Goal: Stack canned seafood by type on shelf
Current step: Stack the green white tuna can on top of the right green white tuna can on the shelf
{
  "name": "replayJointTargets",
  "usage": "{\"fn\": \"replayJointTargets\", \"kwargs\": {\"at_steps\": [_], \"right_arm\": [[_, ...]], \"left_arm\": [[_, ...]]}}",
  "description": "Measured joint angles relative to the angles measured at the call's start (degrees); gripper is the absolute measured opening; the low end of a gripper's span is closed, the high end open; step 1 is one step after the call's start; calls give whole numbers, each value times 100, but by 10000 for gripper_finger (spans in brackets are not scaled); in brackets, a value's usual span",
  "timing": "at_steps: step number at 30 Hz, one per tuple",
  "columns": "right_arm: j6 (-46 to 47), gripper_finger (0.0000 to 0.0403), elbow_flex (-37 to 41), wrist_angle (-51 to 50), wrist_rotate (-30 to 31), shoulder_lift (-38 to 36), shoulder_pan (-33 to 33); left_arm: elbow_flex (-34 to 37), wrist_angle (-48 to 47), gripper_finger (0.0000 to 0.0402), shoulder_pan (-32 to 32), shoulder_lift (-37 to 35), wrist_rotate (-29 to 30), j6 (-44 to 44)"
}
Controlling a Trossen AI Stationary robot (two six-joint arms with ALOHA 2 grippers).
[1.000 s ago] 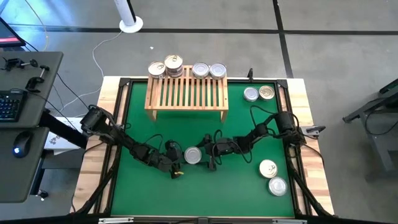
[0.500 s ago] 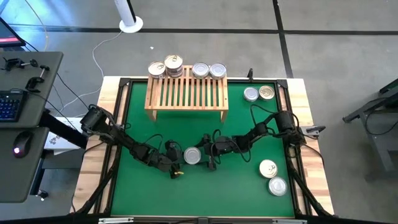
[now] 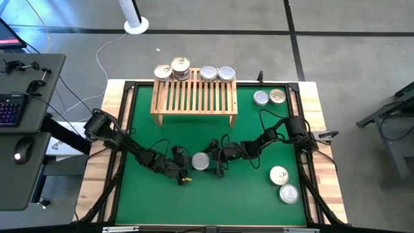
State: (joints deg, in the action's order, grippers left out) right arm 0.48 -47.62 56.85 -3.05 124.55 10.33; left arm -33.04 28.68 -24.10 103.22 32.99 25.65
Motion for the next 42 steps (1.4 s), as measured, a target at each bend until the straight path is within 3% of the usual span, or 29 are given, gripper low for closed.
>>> {"fn": "replayJointTargets", "kwargs": {"at_steps": [7,12,24,42], "right_arm": [[3,395,0,21,2,1,4],[62,370,0,17,4,0,4],[120,370,68,91,0,-20,27],[227,367,433,-718,86,-997,119]], "left_arm": [[0,0,211,0,0,4,-2],[0,-1,211,0,0,-25,7],[14,-150,211,-233,-9,-55,311],[-7,-657,211,-609,-23,-101,781]]}}
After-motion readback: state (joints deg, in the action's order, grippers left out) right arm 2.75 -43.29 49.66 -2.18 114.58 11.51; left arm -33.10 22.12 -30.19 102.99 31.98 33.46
